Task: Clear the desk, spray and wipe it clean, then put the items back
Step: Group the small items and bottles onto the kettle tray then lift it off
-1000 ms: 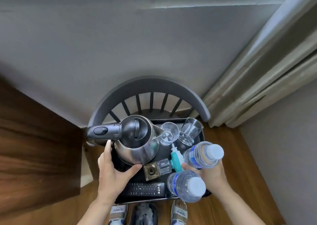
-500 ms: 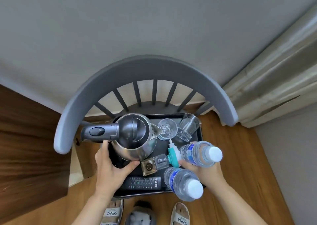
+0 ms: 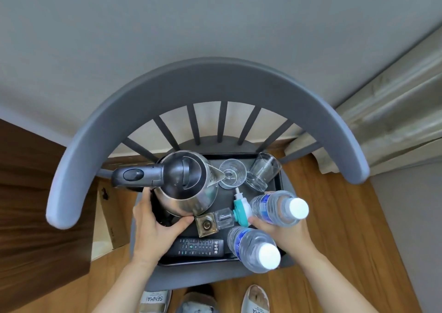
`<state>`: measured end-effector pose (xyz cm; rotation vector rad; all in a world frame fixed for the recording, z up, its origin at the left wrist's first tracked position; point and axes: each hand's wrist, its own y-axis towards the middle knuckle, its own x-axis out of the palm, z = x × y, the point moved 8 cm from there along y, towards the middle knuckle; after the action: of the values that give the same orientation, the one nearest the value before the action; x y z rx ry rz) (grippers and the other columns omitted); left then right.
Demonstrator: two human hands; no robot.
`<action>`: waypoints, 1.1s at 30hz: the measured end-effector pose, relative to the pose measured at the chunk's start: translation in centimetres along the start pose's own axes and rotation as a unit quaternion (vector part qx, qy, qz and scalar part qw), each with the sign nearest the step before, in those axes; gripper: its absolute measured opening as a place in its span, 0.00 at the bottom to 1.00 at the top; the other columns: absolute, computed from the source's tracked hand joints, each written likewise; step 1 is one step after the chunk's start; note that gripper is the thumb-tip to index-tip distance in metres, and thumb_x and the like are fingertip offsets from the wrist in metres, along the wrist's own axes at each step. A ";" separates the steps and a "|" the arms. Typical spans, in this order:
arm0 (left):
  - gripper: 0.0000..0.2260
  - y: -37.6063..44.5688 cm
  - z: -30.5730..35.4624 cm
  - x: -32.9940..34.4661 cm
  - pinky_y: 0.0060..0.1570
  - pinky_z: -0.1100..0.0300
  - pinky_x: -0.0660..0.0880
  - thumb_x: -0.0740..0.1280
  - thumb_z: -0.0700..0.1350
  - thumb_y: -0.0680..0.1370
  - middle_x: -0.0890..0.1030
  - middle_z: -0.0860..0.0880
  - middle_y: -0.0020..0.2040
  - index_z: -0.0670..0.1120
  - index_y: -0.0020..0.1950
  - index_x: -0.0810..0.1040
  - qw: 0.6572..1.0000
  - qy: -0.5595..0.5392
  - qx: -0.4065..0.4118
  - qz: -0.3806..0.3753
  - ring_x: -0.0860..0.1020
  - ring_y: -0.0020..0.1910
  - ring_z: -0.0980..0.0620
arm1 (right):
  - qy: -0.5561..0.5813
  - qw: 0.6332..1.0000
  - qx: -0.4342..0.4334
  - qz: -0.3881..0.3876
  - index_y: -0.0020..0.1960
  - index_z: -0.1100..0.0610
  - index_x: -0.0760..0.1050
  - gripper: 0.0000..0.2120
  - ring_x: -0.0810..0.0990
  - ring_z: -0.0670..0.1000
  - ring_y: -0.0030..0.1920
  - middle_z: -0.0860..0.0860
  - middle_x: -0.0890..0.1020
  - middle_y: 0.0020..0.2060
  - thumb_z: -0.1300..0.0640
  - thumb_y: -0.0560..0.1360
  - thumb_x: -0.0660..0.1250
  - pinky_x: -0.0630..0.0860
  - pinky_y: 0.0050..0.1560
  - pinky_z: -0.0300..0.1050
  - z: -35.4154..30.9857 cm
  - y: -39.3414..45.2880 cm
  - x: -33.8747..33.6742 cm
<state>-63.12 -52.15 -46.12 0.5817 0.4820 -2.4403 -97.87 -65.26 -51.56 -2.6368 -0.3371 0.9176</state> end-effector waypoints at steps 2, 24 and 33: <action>0.54 0.4 -0.1 0.2 0.74 0.51 0.62 0.81 0.63 0.58 0.68 0.55 0.73 0.56 0.80 0.61 1.000 0.002 0.003 0.003 0.62 0.75 0.55 | -0.006 1.000 0.006 -0.004 0.64 0.45 0.71 0.50 0.81 0.47 0.57 0.47 0.78 0.58 0.25 0.49 0.81 0.84 0.52 0.46 0.3 0.6 0.3; 0.58 0.3 -3.6 2.2 0.75 0.49 0.60 0.77 0.68 0.61 0.64 0.49 0.79 0.55 0.85 0.53 0.997 0.020 -0.070 -0.030 0.58 0.79 0.50 | -0.083 0.994 0.073 -0.023 0.58 0.50 0.74 0.50 0.83 0.50 0.53 0.50 0.80 0.53 0.22 0.46 0.79 0.85 0.47 0.49 1.5 2.4 1.8; 0.55 -1.2 -2.1 1.6 0.79 0.46 0.58 0.82 0.53 0.71 0.58 0.51 0.84 0.56 0.86 0.46 0.993 0.067 -0.090 -0.044 0.55 0.82 0.50 | -0.166 0.985 0.017 -0.036 0.63 0.45 0.73 0.34 0.74 0.53 0.63 0.48 0.76 0.59 0.34 0.62 0.79 0.77 0.62 0.55 -2.3 -0.6 -0.3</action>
<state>-64.38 -50.97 -48.43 0.6618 0.7891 -2.4176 -96.69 -65.28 -49.46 -2.4198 -0.4871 1.3275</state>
